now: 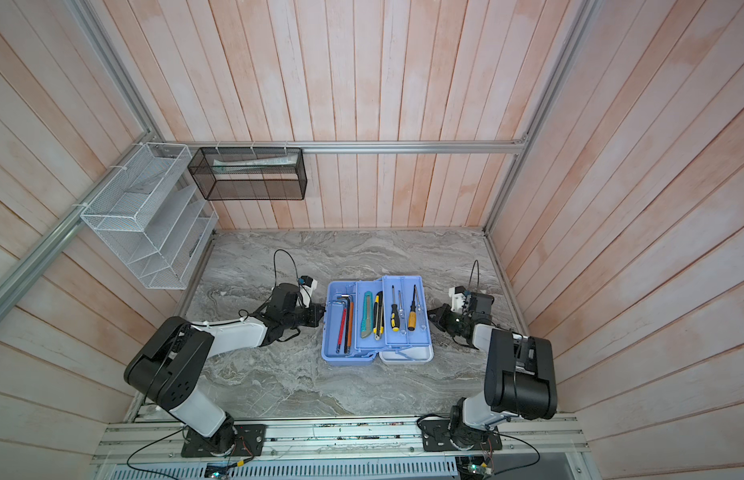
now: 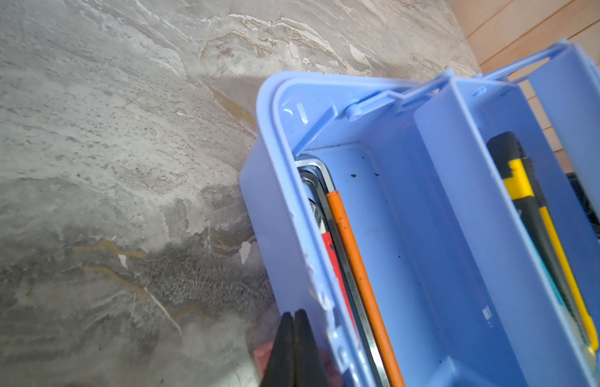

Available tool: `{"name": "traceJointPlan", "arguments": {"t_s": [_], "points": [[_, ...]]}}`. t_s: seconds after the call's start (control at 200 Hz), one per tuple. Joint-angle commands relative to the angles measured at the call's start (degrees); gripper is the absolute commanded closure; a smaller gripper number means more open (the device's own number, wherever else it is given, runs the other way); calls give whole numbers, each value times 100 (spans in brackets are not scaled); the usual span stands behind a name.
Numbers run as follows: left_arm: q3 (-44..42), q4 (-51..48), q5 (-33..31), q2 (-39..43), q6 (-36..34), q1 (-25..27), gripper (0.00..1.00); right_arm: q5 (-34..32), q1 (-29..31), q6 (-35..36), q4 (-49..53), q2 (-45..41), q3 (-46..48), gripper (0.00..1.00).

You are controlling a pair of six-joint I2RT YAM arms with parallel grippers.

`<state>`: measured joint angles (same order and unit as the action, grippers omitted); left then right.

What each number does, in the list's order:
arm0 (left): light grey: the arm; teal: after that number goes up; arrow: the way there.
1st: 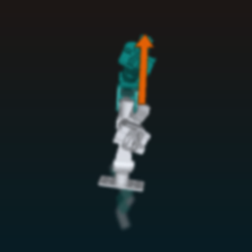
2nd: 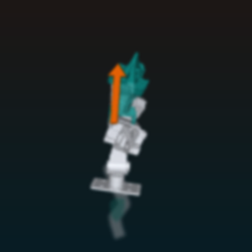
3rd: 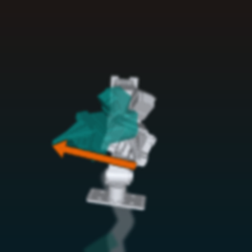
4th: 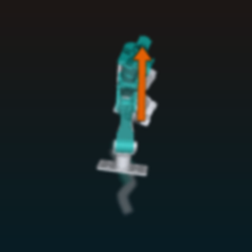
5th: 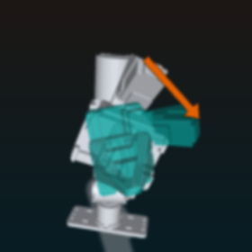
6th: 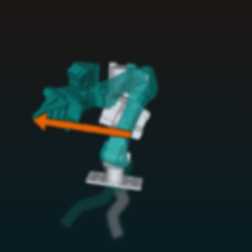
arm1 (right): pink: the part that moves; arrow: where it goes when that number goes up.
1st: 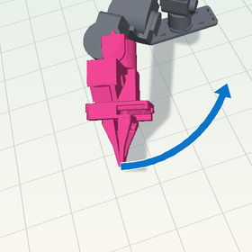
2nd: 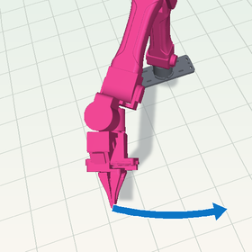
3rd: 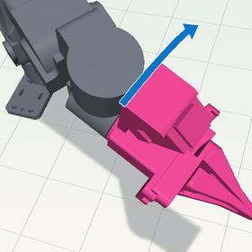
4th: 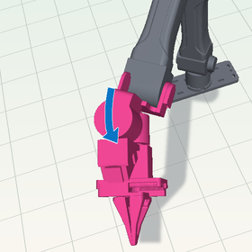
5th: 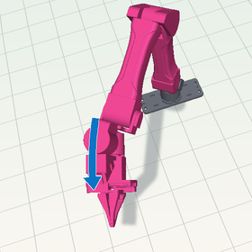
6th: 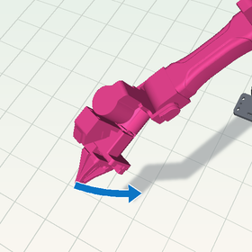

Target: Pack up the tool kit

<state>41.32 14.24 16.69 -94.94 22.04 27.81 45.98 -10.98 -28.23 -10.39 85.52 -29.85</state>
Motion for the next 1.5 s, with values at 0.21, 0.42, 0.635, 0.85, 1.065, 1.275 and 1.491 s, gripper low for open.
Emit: {"name": "traceJointPlan", "arguments": {"t_s": [0.21, 0.42, 0.635, 0.85, 1.065, 1.275, 1.491], "points": [[-24, 37, 344, 56, -104, 49, 100, 798, 70, -321, 81, -943, 172, 100], [-58, 62, 330, 103, -129, 51, 100, 712, 66, -298, 536, -1529, 119, 100], [-89, 1, 236, 163, -178, 47, 100, -270, 61, -75, 1388, -1892, -130, 100], [-189, -32, 55, 220, -222, 31, 100, -1366, -333, -113, 1460, -1986, -90, 100], [-255, 122, 142, 151, -121, 32, 100, -1134, -350, 301, 1353, -708, -397, 100], [-285, 96, 99, 195, -116, 31, 100, -998, -315, 307, 954, 235, -444, 100], [-425, 123, 53, 325, -80, 33, 100, -709, 135, 408, 767, 883, -600, 100]]}}
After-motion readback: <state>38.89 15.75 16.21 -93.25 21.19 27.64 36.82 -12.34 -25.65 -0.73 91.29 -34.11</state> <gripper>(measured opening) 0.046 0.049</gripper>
